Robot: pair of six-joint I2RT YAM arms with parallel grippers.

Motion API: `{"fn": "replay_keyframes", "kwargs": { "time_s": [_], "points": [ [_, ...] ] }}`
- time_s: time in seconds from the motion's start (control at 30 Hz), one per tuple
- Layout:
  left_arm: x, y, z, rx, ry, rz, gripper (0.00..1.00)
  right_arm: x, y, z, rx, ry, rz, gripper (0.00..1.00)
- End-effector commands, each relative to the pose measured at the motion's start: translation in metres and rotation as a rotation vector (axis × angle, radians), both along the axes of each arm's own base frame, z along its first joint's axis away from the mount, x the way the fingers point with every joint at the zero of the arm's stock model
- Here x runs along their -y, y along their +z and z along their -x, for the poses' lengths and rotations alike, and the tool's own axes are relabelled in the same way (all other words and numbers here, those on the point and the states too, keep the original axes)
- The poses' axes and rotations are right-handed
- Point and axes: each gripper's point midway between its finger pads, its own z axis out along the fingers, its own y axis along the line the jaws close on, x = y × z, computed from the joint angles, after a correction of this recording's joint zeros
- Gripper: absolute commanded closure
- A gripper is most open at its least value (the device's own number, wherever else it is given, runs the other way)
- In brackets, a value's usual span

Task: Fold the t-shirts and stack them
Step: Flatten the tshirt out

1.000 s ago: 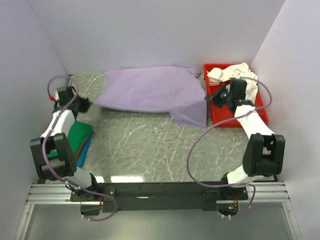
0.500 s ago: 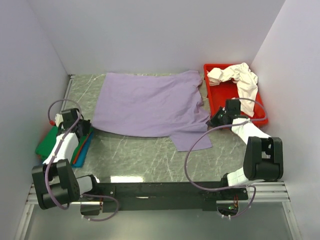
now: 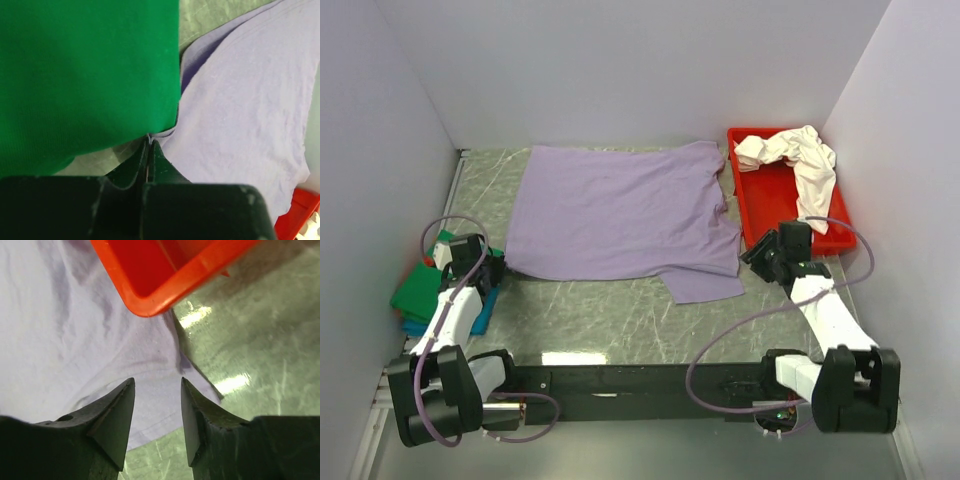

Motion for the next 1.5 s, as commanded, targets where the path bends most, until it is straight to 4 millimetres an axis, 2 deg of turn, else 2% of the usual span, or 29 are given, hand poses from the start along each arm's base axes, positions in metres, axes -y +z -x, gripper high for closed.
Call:
{"fn": "replay_keyframes", "kwargs": {
  "time_s": [0.0, 0.07, 0.2, 0.57, 0.73, 0.83, 0.9, 1.03, 1.1, 1.23, 1.43, 1.47],
  "points": [
    [-0.004, 0.016, -0.007, 0.065, 0.008, -0.037, 1.0, 0.011, -0.002, 0.016, -0.023, -0.089, 0.03, 0.52],
    [-0.006, 0.02, -0.007, 0.068, 0.011, -0.047, 0.99, 0.012, -0.013, 0.028, -0.067, -0.107, 0.033, 0.54],
    [-0.007, 0.025, -0.007, 0.077, 0.017, -0.05, 1.0, 0.008, -0.032, 0.036, -0.102, -0.116, 0.004, 0.55],
    [-0.003, 0.019, -0.005, 0.065, 0.016, -0.029, 0.99, 0.0, -0.069, 0.041, -0.2, -0.105, -0.039, 0.57],
    [-0.003, 0.02, -0.006, 0.06, 0.015, -0.03, 1.0, -0.005, -0.073, 0.042, -0.213, -0.088, -0.062, 0.57],
    [-0.004, 0.021, -0.007, 0.062, 0.015, -0.033, 1.0, -0.006, -0.071, 0.044, -0.211, -0.085, -0.066, 0.6],
    [-0.005, 0.022, -0.008, 0.062, 0.018, -0.034, 0.99, -0.007, -0.067, 0.044, -0.199, -0.075, -0.068, 0.66],
    [-0.004, 0.022, -0.007, 0.061, 0.018, -0.032, 0.99, -0.009, -0.062, 0.051, -0.194, -0.058, -0.073, 0.93],
    [-0.004, 0.021, -0.007, 0.058, 0.021, -0.033, 0.99, -0.011, -0.056, 0.051, -0.177, -0.043, -0.077, 0.99],
    [-0.005, 0.019, -0.007, 0.05, 0.024, -0.033, 0.99, -0.016, -0.045, 0.058, -0.169, -0.02, -0.094, 1.0],
    [-0.006, 0.015, -0.005, 0.038, 0.038, -0.036, 1.0, -0.02, -0.007, 0.063, -0.076, 0.008, -0.108, 1.0],
    [-0.006, 0.014, -0.004, 0.033, 0.038, -0.035, 1.0, -0.021, 0.004, 0.063, -0.036, 0.018, -0.106, 1.0]
  ]
}}
